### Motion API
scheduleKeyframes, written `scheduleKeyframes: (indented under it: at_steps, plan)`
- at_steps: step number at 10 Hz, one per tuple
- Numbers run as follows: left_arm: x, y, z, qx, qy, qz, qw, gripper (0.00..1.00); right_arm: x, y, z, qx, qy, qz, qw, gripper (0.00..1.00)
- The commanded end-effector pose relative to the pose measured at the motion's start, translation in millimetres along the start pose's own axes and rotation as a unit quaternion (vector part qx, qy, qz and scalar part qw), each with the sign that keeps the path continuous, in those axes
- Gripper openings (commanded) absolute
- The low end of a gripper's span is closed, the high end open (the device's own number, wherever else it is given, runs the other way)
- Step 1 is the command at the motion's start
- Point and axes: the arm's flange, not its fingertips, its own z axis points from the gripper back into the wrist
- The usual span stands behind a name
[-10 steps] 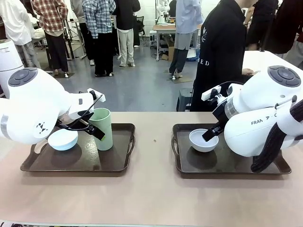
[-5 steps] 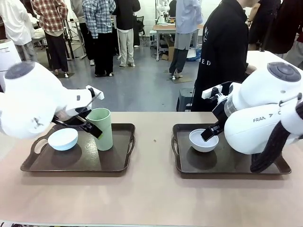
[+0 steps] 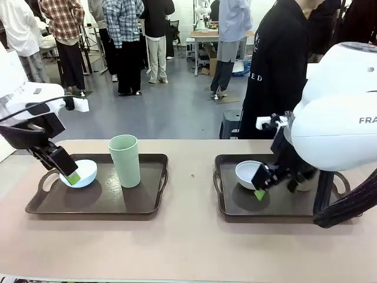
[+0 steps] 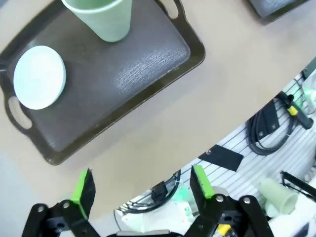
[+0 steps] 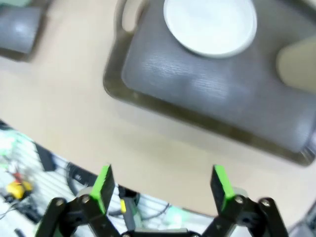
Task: Set up a tray with a mat and arrange the tableware.
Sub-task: Pick up the Picnic Bowl and Reusable plastic cup from the Handle tray in front of the human's position and hold them in the air.
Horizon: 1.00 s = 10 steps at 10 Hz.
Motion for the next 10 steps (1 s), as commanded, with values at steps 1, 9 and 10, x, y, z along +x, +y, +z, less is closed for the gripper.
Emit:
scheduleKeyframes:
  at_steps: [1,9,10]
  plan:
    - [30.1,20.8,-21.4,0.061,-0.039,-0.003,0.997,1.00,8.8,5.5,5.2,0.005,-0.041,0.029,0.999,1.00]
    - [1.3,60.6,20.2,-0.218,-0.147,0.140,0.955,1.00,-8.6,-93.1,91.3,0.277,-0.148,0.051,0.948,1.00]
    - [1.3,60.6,20.2,-0.218,-0.147,0.140,0.955,1.00,-8.6,-93.1,91.3,0.277,-0.148,0.051,0.948,1.00]
